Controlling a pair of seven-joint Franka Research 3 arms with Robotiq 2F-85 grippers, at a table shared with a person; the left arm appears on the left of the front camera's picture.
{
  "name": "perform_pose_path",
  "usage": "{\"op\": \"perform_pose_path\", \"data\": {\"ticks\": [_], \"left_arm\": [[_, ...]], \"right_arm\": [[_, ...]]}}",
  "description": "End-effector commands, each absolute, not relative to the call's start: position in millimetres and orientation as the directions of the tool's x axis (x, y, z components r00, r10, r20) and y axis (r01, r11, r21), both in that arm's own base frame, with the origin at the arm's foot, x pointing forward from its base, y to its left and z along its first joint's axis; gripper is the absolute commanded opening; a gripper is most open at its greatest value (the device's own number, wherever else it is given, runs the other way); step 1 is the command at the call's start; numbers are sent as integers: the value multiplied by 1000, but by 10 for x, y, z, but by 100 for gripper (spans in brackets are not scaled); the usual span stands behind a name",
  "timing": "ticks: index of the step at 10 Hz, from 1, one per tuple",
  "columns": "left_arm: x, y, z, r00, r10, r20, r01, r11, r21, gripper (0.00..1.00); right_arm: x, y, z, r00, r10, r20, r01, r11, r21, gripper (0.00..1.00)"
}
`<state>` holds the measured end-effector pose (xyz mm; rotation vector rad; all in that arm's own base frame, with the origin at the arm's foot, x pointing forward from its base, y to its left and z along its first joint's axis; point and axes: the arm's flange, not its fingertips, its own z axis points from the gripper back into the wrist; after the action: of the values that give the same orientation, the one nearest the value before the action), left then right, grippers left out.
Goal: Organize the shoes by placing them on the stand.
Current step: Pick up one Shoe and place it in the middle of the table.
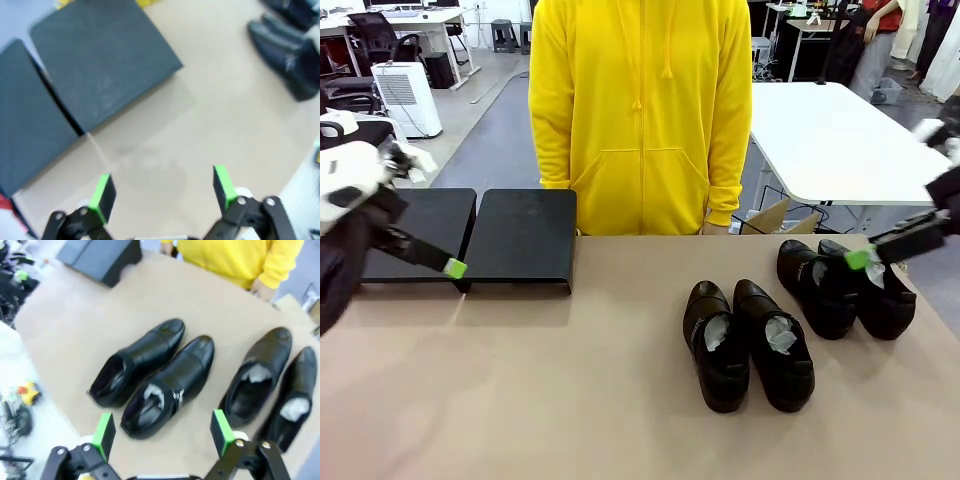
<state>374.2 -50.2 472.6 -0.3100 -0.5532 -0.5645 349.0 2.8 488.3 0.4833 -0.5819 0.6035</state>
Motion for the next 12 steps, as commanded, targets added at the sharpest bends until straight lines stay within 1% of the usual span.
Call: {"op": "perform_pose_path", "data": {"ticks": [1,3,6,7,8,9,12], "left_arm": [[3613,-245,4798,708,-432,559,603,782,-158,100],[3491,-215,4868,694,-443,568,618,771,-154,100],[3526,-294,4835,703,-431,565,613,771,-175,100],[3544,-304,4827,711,-417,566,599,781,-177,100],[3591,-324,4806,735,-390,555,561,809,-175,100],[3530,-301,4880,713,-427,555,602,779,-174,100],[3530,-301,4880,713,-427,555,602,779,-174,100]], "right_arm": [[3243,-268,4736,684,409,604,-664,692,284,100],[3081,-539,4716,697,376,611,-647,697,309,100],[2988,-747,4641,723,317,614,-611,708,354,100],[3015,-748,4610,744,281,606,-576,728,371,100],[3122,-800,4782,742,328,585,-590,733,338,100],[3122,-800,4782,742,328,585,-590,733,338,100],[3122,-800,4782,742,328,585,-590,733,338,100]]}}
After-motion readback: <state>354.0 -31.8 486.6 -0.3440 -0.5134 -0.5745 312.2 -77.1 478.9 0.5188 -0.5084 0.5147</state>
